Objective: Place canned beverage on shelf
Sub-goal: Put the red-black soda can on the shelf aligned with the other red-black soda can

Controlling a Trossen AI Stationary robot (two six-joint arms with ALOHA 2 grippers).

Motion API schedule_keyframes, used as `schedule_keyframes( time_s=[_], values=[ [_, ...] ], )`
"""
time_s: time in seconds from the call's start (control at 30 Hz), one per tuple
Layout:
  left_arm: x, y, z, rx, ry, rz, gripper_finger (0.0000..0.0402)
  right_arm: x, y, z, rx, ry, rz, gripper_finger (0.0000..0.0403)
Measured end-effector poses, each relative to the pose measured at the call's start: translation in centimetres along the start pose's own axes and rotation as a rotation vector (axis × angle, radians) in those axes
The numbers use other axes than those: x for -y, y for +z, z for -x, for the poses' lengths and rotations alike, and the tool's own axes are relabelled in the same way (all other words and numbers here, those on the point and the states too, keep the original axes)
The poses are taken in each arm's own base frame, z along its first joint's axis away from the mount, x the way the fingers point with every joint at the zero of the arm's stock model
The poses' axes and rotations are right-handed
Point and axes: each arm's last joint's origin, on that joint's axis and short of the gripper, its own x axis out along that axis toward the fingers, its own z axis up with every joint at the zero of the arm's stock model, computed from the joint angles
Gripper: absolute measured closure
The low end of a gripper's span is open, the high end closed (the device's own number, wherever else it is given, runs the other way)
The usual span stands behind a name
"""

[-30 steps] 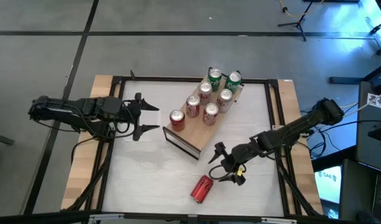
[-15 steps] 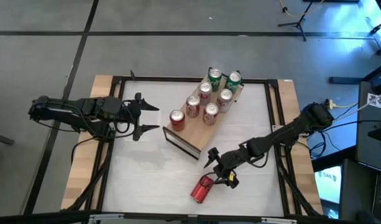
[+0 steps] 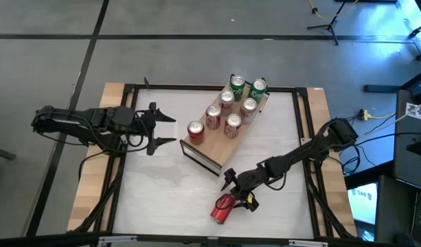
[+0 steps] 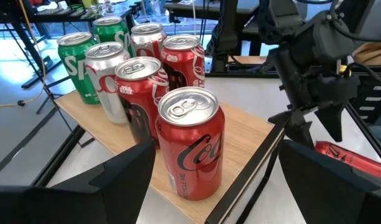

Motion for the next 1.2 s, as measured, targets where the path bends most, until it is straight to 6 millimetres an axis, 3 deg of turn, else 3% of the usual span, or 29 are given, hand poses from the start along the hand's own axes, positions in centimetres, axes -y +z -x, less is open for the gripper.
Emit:
schedule_keyframes(
  time_s=[0.3, 0.6, 0.83, 1.2],
  values=[
    [0.0, 0.0, 0.0, 0.000, 0.000, 0.000, 0.0072, 0.0, -0.5, -1.3, 0.023, 0.042, 0.002, 0.0015],
    [0.0, 0.0, 0.0, 0.000, 0.000, 0.000, 0.0072, 0.0, -0.7, -1.4, 0.005, 0.044, 0.007, 0.0015],
    [0.0, 0.0, 0.0, 0.000, 0.000, 0.000, 0.0072, 0.0, -2.0, -2.9, -0.046, 0.046, 0.014, 0.0015],
    [0.0, 0.0, 0.0, 0.000, 0.000, 0.000, 0.0072, 0.0, -2.0, -2.9, -0.044, 0.044, 0.014, 0.0015]
  ],
)
